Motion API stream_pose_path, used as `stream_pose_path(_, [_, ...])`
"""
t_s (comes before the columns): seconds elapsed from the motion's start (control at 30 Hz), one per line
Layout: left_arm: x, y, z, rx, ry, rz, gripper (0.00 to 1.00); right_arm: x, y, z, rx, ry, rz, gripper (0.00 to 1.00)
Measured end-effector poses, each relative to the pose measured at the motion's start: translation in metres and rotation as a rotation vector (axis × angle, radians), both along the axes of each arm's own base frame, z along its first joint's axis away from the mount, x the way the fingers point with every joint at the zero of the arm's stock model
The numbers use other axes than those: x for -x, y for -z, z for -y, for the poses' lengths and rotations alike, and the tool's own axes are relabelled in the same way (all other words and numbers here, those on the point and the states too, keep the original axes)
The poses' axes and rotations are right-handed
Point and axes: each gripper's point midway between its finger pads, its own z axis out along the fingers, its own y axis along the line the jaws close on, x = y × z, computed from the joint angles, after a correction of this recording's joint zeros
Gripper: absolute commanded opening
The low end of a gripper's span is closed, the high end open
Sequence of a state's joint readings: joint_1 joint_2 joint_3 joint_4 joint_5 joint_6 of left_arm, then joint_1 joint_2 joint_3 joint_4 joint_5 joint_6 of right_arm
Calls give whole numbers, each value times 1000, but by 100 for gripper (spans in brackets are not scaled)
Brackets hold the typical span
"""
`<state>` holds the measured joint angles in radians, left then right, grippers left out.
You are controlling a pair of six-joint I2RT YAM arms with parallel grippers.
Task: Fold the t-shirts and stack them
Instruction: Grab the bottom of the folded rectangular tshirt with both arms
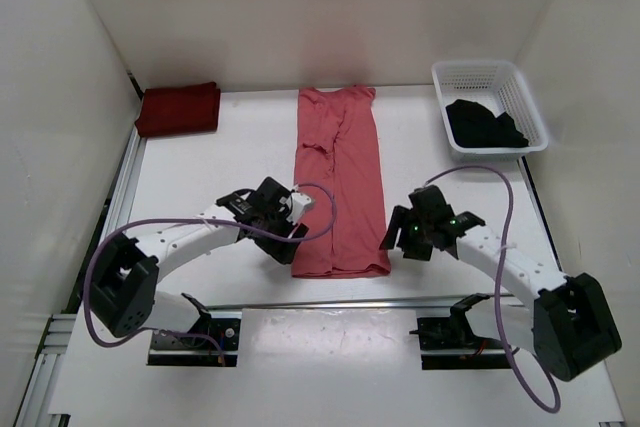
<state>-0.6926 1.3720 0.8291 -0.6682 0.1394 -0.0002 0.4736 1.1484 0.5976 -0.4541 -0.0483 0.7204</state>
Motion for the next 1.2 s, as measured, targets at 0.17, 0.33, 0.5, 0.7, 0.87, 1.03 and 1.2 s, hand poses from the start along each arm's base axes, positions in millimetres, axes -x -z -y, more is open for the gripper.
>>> stream_pose_path(0.17, [2,11,10,29,26,-16,75,23,9,-3,-11,-44,-7,68])
stream_pose_path(0.33, [4,31,19,25,41,-88,69,27,12,-5,-25,-54,-13,67])
stream_pose_path(0.5, [7,32,24,49,55,-110,69,29,16,-10,-34,-84,-34,64])
stream_pose_path(0.7, [9,31,34,74,74,-136,64,38,24,-15,-55,-126,-71,57])
stream_pose_path(0.87, [14,33,45,96,105,-165,50,42,24,-20,-83,-145,-83,56])
stream_pose_path(1.03, [27,35,56,115,154,-197,36,43,25,-23,-101,-155,-94,42])
stream_pose_path(1.2, [31,38,59,123,159,-229,21,49,31,-20,-93,-155,-116,14])
